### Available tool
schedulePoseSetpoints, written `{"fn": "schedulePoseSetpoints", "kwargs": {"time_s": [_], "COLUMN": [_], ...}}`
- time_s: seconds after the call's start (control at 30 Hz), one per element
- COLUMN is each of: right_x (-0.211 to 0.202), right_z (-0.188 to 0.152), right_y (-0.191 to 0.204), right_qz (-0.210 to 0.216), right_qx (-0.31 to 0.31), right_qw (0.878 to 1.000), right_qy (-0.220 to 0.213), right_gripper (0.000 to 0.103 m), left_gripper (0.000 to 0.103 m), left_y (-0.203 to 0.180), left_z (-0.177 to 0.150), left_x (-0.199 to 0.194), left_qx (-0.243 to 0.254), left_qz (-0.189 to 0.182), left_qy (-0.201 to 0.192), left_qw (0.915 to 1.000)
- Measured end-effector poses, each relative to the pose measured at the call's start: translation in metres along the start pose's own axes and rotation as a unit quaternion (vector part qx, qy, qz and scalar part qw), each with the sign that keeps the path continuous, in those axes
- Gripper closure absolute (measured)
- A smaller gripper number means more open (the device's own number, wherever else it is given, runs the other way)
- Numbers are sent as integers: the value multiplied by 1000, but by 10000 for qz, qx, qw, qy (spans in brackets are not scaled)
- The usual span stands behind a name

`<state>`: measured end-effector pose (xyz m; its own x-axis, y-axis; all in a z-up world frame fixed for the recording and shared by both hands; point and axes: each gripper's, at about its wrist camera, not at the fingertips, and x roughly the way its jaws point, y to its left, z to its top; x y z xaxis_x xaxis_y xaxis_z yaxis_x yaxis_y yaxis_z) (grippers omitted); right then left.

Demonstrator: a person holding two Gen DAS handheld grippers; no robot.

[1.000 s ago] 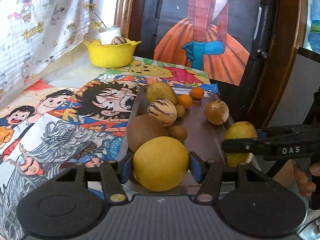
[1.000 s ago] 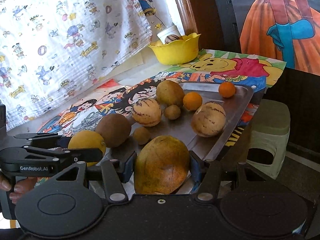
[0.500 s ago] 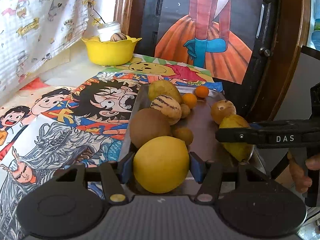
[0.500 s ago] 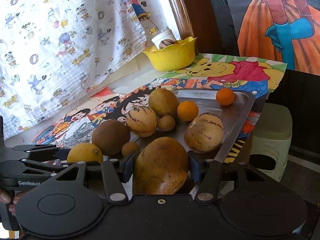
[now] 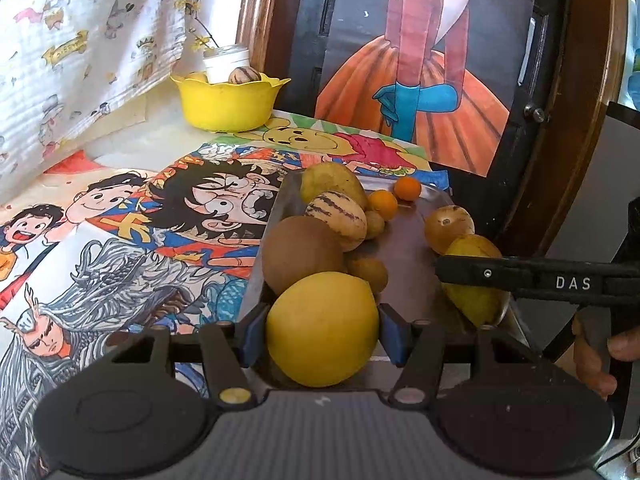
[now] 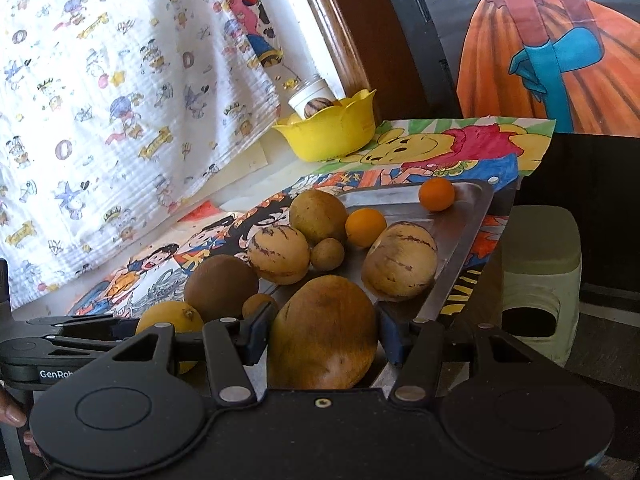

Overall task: Organize fruits
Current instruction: 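Lower the yellow fruit and pear onto the tray and open both tools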

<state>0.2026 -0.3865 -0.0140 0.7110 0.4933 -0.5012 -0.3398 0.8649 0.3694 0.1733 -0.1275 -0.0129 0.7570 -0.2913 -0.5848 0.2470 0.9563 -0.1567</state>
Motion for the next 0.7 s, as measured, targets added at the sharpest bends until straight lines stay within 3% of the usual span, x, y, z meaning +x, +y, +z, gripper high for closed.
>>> {"fn": "schedulePoseSetpoints", "kwargs": {"time_s": [0.33, 0.7], "right_x": [-8, -18], "right_z": [-8, -15], "right_y": [6, 13], "right_qz": [-136, -125], "right_qx": [3, 156], "right_qw": [9998, 9992], "right_qy": [-167, -357], "right_gripper": [43, 30], "left_gripper": [36, 25], "left_y": [-1, 3], "left_z": [-2, -4], "left_x": [-7, -23], "left_qx": [-142, -287], "left_qz": [141, 248], "left_qy": [-34, -187], "left_qw": [9998, 9991]}}
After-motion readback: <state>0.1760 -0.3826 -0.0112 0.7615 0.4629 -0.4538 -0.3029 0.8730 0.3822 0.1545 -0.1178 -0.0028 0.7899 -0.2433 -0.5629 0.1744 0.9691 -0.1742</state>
